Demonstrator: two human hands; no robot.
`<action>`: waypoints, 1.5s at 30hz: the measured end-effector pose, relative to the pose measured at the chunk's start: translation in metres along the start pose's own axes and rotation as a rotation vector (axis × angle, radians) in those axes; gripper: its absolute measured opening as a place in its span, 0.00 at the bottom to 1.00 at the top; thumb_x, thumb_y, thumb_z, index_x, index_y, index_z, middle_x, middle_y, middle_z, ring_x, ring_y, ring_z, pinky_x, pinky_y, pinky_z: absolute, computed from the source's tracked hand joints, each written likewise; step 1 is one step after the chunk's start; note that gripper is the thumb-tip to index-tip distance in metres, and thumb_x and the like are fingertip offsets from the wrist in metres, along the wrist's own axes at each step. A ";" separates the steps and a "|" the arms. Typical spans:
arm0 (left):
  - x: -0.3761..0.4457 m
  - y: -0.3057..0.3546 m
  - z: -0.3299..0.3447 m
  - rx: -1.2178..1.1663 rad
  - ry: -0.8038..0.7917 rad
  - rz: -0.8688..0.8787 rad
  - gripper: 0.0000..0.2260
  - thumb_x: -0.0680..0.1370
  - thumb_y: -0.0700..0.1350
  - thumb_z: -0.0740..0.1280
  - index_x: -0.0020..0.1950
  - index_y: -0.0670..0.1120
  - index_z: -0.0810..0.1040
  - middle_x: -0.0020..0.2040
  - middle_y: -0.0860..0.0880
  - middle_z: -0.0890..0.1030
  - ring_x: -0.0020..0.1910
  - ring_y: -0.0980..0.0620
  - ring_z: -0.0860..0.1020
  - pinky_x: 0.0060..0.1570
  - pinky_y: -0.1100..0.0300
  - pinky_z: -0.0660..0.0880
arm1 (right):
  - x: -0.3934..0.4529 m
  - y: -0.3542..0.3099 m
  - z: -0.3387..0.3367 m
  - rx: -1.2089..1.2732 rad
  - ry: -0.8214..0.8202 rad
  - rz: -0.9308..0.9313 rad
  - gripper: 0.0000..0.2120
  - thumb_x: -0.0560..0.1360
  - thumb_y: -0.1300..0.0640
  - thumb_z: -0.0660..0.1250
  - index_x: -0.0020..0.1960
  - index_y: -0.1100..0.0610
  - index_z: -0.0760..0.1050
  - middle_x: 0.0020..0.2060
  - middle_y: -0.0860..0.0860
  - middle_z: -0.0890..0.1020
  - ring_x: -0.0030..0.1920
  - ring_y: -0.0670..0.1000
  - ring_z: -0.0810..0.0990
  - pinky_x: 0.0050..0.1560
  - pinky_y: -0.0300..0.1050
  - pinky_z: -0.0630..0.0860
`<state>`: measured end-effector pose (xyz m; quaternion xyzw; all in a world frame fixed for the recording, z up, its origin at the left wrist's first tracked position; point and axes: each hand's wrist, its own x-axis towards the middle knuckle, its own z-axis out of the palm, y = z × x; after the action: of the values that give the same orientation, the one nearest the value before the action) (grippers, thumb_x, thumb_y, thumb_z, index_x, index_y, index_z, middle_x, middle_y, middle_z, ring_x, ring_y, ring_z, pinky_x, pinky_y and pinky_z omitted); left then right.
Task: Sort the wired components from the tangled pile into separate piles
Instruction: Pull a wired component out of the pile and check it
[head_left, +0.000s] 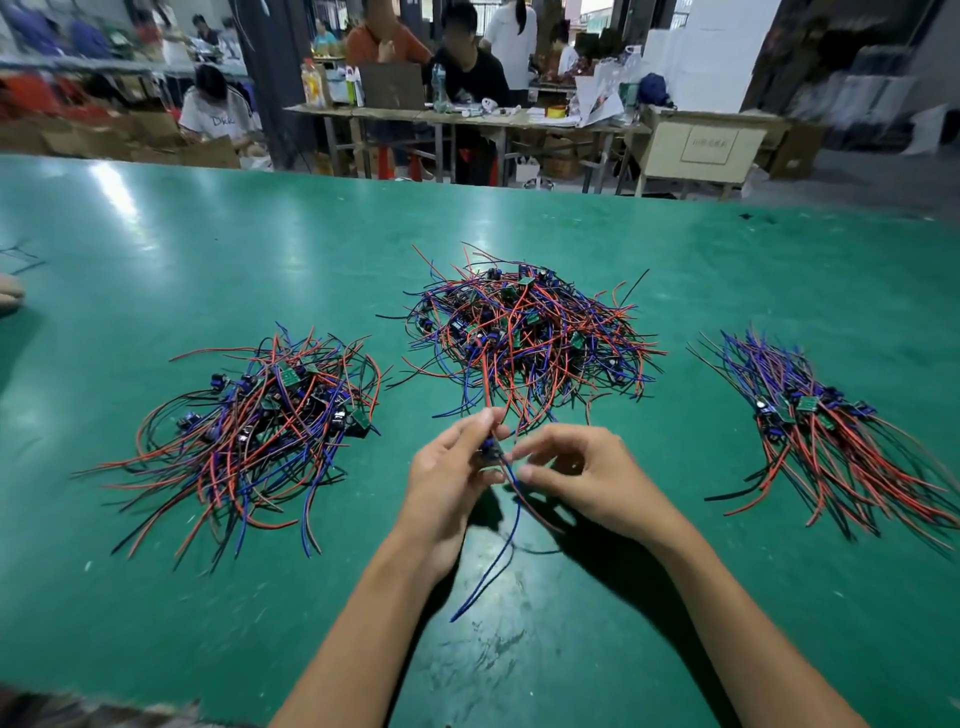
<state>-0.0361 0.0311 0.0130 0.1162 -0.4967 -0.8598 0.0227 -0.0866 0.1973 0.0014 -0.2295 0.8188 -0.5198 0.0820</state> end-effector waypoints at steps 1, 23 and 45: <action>0.001 0.001 -0.001 -0.051 0.036 -0.003 0.08 0.81 0.44 0.66 0.49 0.46 0.85 0.37 0.53 0.83 0.32 0.59 0.79 0.31 0.67 0.76 | -0.002 -0.002 0.006 -0.025 -0.043 -0.027 0.07 0.74 0.58 0.76 0.50 0.49 0.84 0.37 0.48 0.86 0.31 0.41 0.77 0.34 0.34 0.72; 0.004 0.003 -0.009 -0.115 0.091 0.018 0.16 0.68 0.52 0.75 0.53 0.48 0.81 0.47 0.50 0.87 0.32 0.56 0.82 0.37 0.67 0.79 | -0.002 -0.036 0.012 0.794 0.447 0.243 0.11 0.74 0.45 0.72 0.40 0.52 0.84 0.42 0.50 0.87 0.40 0.49 0.87 0.35 0.35 0.78; -0.010 -0.010 0.006 0.279 -0.235 0.115 0.14 0.80 0.48 0.67 0.55 0.40 0.85 0.50 0.38 0.86 0.47 0.40 0.85 0.49 0.56 0.82 | 0.000 -0.017 0.001 0.211 0.288 -0.017 0.06 0.73 0.49 0.77 0.40 0.51 0.86 0.33 0.46 0.80 0.30 0.51 0.65 0.31 0.45 0.61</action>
<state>-0.0271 0.0429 0.0090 -0.0119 -0.6162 -0.7875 -0.0027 -0.0812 0.1911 0.0160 -0.1496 0.7611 -0.6310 -0.0170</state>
